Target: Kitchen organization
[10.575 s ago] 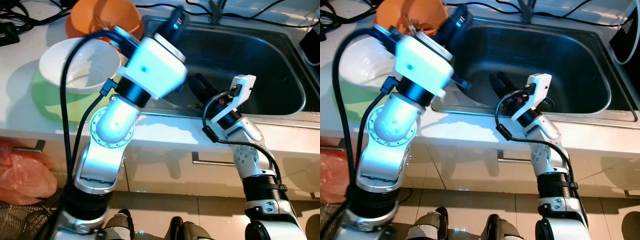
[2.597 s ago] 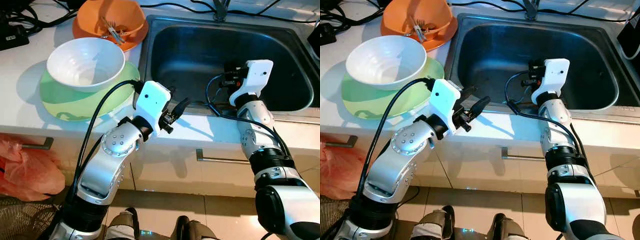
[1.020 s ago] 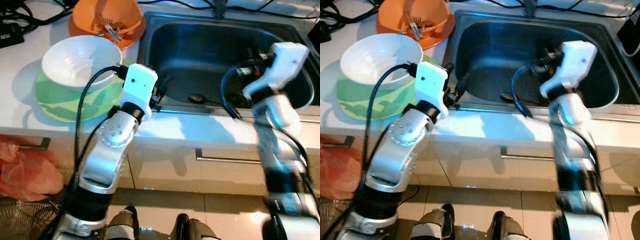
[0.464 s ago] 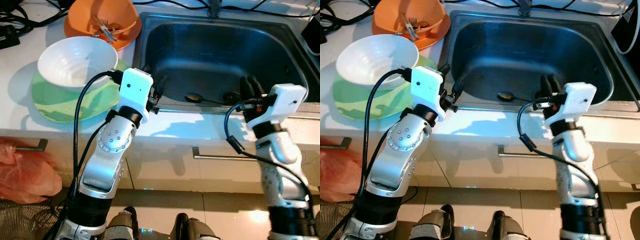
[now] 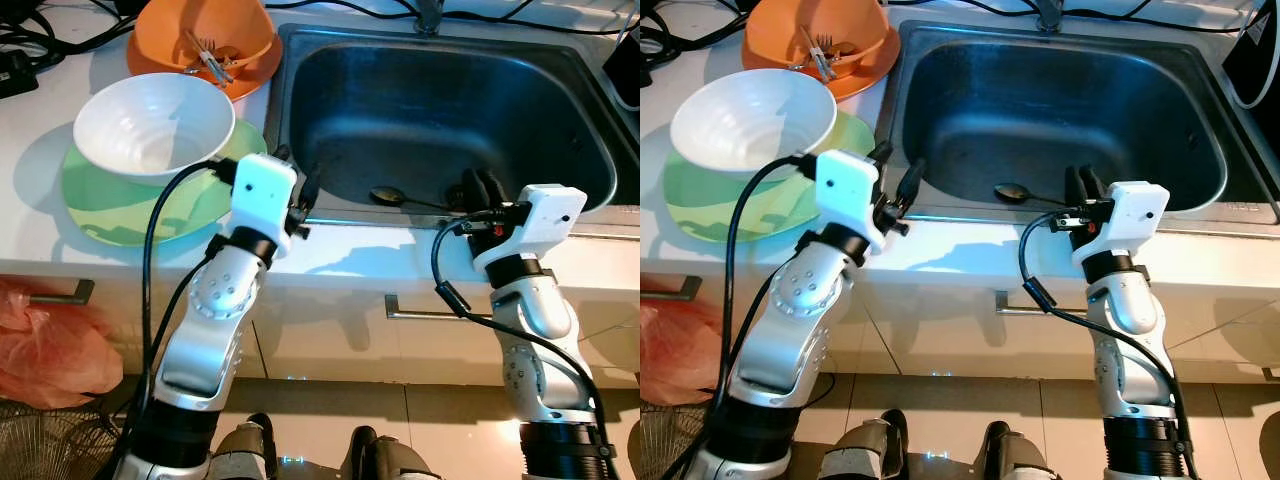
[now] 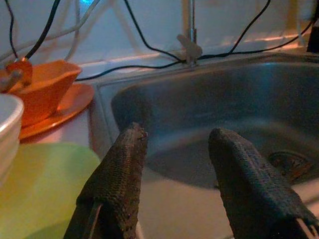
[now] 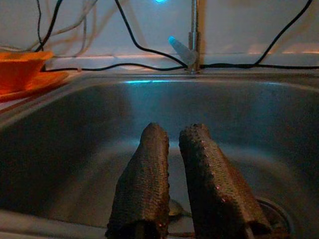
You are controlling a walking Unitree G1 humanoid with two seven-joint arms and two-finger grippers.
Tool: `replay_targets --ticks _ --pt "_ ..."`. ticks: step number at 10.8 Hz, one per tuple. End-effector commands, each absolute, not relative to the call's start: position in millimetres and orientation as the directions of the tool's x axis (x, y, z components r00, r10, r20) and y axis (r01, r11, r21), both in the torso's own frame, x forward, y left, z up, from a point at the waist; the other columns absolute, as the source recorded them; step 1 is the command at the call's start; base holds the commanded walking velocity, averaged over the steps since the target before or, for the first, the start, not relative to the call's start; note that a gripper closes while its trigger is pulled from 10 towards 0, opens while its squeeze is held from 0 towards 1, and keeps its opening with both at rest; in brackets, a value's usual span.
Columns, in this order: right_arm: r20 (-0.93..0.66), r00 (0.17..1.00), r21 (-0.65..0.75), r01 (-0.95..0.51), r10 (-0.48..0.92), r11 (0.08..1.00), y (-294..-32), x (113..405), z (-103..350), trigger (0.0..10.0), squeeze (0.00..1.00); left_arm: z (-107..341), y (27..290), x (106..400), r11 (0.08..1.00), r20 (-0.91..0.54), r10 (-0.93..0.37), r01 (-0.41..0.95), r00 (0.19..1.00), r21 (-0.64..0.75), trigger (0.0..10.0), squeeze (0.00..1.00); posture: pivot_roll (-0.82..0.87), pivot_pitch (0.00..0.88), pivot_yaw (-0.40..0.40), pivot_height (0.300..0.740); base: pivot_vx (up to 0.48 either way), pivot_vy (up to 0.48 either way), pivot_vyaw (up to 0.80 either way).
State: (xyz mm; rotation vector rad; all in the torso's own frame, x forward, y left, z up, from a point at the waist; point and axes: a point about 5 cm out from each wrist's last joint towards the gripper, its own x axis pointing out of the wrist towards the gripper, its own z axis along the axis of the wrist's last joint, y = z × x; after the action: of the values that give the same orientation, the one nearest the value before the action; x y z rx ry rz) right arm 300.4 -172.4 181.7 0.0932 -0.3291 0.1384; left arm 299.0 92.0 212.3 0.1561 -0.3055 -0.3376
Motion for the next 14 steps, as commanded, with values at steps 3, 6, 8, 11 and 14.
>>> replay_targets --ticks 3,6,8,11,14 --pt "0.279 0.954 0.082 -0.142 0.114 0.987 -167 301 167 10.0 0.0 213 90 295 0.925 0.288 -0.368 0.315 0.884 0.215 10.0 0.0 0.16 0.226 -0.052 0.74 0.0 0.0 0.0" --pt "0.272 0.953 0.083 -0.159 0.131 0.984 -162 303 164 10.0 0.0 248 82 291 0.894 0.37 -0.436 0.348 0.82 0.283 10.0 0.0 0.18 0.226 -0.053 0.74 0.0 0.0 0.0" --pt "0.27 0.953 0.089 -0.17 0.14 0.982 -158 304 162 10.0 0.0 289 90 290 0.879 0.453 -0.458 0.312 0.765 0.361 10.0 0.0 0.19 0.224 -0.05 0.74 0.0 0.0 0.0" --pt "0.265 0.953 0.09 -0.173 0.144 0.981 -157 305 161 10.0 0.0 304 114 299 0.815 0.343 -0.475 0.258 0.811 0.52 10.0 0.0 0.2 0.222 -0.044 0.74 0.0 0.0 0.0" --pt "0.262 0.953 0.096 -0.185 0.154 0.978 -153 306 159 10.0 0.0 299 115 299 0.829 0.256 -0.436 0.275 0.863 0.487 10.0 0.0 0.21 0.215 -0.04 0.74 0.0 0.0 0.0"
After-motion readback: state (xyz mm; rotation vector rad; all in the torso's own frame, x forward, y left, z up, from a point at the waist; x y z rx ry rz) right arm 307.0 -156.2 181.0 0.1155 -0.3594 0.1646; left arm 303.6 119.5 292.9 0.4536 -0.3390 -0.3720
